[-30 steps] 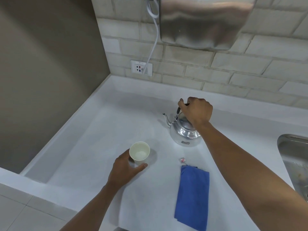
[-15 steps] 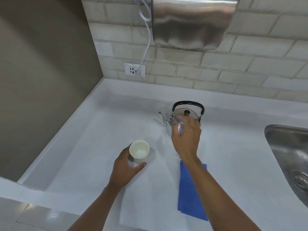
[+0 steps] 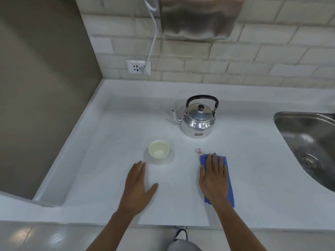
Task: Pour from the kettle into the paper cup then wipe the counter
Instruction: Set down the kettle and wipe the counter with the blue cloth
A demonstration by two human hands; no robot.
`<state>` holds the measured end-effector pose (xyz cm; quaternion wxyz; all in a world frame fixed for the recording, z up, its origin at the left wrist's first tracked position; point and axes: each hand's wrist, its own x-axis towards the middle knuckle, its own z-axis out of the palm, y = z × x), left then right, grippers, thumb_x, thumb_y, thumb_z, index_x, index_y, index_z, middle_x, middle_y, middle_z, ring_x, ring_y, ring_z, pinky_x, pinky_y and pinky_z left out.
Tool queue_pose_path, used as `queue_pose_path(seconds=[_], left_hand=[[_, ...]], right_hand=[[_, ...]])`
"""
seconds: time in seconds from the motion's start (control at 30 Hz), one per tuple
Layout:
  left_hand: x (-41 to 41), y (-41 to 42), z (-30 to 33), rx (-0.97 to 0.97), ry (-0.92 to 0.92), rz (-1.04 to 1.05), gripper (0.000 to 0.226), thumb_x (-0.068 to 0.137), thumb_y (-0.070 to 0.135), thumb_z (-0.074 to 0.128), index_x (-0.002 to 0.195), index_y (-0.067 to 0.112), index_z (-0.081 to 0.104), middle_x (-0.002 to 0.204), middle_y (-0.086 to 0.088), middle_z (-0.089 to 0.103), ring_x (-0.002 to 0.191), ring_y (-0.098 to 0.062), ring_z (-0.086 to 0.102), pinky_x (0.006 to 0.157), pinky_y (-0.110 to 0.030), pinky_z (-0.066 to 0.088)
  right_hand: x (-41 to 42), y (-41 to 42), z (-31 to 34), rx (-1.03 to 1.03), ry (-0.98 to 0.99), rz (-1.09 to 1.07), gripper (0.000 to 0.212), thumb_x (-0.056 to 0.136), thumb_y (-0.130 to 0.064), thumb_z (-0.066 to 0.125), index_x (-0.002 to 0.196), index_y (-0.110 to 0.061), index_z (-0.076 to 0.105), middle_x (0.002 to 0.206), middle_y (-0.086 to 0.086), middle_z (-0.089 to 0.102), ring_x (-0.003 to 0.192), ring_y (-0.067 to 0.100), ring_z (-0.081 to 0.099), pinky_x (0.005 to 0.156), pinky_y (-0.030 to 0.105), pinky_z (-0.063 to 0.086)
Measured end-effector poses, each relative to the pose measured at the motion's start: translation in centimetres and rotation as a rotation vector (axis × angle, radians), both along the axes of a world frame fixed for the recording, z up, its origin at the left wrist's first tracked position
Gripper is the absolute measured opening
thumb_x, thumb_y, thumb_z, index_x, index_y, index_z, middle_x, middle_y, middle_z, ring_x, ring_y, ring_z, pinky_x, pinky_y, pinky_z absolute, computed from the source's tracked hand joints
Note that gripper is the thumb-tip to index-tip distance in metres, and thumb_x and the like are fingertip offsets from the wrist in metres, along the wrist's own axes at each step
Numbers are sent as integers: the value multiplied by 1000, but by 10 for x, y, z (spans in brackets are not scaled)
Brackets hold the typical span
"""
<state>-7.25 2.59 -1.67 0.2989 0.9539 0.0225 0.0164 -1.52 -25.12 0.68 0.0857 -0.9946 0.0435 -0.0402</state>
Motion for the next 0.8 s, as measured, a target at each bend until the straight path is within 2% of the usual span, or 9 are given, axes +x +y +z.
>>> queue_pose_path(seconds=[0.07,0.17,0.23,0.33,0.5,0.6,0.67,0.73,0.8], left_hand=[[-7,8,1,180,-21,-54,81,97,64,30,158,10,29,168,-9,16,156,-27,8,126,-42,5],[-14,16,1,340,-70,-138,73,102,55,18,156,10,35,167,-11,21,155,-33,16,124,-54,14],[-16,16,1,393,-74,-156,71,103,52,17,156,9,36,166,-12,24,154,-35,20,122,-58,20],[-16,13,1,425,-25,-154,73,102,56,21,158,10,29,167,-11,19,155,-33,15,124,-57,17],[-14,17,-1,441,-2,-173,77,101,61,18,159,11,26,168,-12,17,155,-33,13,124,-55,17],[-15,19,-2,438,11,-189,77,102,62,17,161,12,20,169,-10,11,157,-30,5,125,-52,12],[-15,19,-3,441,22,-189,76,102,61,15,162,13,15,170,-8,5,157,-28,-2,126,-50,7],[-15,19,-1,449,26,-193,75,103,60,15,162,13,14,170,-9,5,157,-29,-1,126,-51,8],[-15,18,1,434,27,-196,75,103,59,18,161,12,18,169,-11,9,157,-30,5,126,-53,12]], right_hand=[[-5,6,-5,-25,-1,-6,65,99,-37,14,154,-4,23,161,16,22,150,35,17,121,48,20],[-15,21,-7,-22,55,-31,60,103,-33,23,156,-7,12,164,13,12,152,32,7,122,46,15],[-27,37,-5,-15,75,-32,61,103,-35,18,157,-8,8,165,12,7,152,31,4,123,45,11],[-56,61,-5,-12,108,37,60,103,-37,16,157,-11,5,165,9,4,152,29,2,124,44,10],[-97,45,-3,-35,97,140,61,99,-36,17,154,-12,27,161,4,26,149,27,22,119,43,25],[-77,35,-5,-37,117,60,63,98,-38,8,157,-15,13,164,2,13,152,25,10,123,42,15],[-56,48,-3,-18,133,-48,61,101,-37,12,158,-16,3,166,2,3,152,26,1,124,43,9],[-45,69,1,-9,131,-96,60,103,-33,23,158,-14,7,165,5,5,152,30,3,123,45,11],[-45,85,1,0,135,-64,60,103,-33,23,158,-14,6,165,6,5,152,30,1,123,46,11]])
